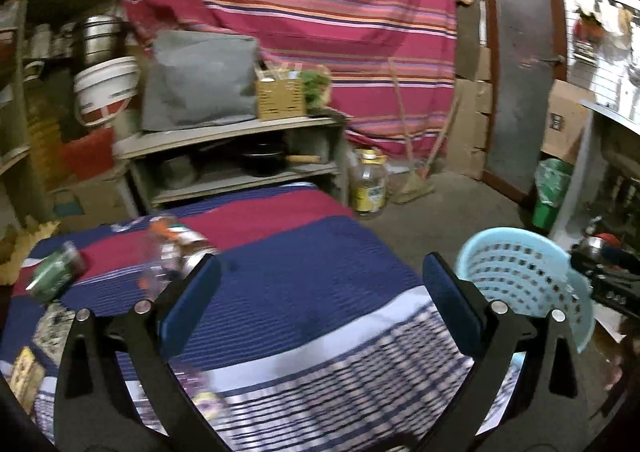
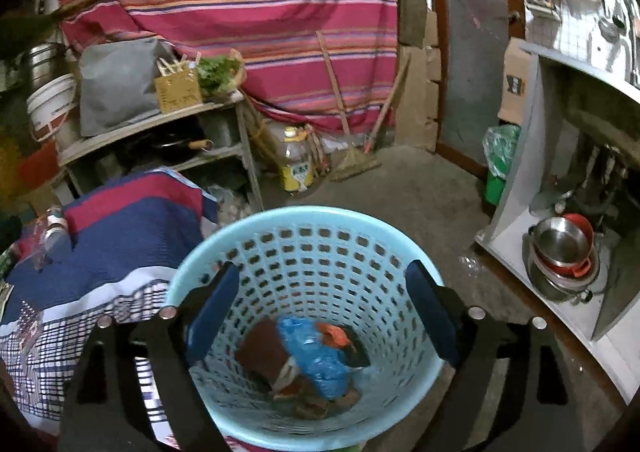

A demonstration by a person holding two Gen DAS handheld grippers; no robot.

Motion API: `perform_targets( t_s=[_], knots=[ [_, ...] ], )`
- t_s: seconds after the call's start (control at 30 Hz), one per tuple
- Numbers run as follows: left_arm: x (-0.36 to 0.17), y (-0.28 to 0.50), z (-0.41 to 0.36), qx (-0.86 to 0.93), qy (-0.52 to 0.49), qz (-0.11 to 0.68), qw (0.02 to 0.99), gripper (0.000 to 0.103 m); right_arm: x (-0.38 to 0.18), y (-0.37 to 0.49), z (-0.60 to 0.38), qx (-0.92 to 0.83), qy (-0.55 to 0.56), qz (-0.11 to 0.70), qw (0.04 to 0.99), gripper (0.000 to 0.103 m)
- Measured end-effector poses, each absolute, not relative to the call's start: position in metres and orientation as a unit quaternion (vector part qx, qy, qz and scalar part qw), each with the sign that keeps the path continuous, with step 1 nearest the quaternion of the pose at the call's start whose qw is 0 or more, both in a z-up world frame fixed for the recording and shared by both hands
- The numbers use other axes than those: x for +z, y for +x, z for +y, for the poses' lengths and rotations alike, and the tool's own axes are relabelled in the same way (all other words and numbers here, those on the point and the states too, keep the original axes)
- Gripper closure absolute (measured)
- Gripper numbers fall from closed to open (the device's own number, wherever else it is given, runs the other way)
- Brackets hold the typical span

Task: Collect trash
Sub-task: 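Move both tools back over the table toward the remaining trash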

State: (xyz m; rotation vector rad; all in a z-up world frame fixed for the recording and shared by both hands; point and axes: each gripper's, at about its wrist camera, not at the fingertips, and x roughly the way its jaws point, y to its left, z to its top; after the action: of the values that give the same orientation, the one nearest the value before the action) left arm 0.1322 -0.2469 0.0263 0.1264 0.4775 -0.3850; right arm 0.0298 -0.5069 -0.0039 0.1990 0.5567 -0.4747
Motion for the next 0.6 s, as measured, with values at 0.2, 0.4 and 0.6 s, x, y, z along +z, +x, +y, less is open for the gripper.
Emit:
perform_targets(
  t_s=[0.2,0.4,0.6],
  knots=[
    [0.030,0.132,-0.192,-0.137,0.067,0.227,0.962,0.006,0.011,0.031,-0.455,-0.181,0.068,0.241,0.951,0.015],
    [0.038,0.136,-0.133,-0.100,0.057,0.226,0.967,0.006,0.023,0.043,-0.416,-0.148,0.062,0.231,0.960,0.014],
    [0.038,0.145,-0.084,-0.061,0.051,0.223,0.972,0.006,0.033,0.066,-0.370,-0.112,0.048,0.227,0.966,0.013]
  ],
)
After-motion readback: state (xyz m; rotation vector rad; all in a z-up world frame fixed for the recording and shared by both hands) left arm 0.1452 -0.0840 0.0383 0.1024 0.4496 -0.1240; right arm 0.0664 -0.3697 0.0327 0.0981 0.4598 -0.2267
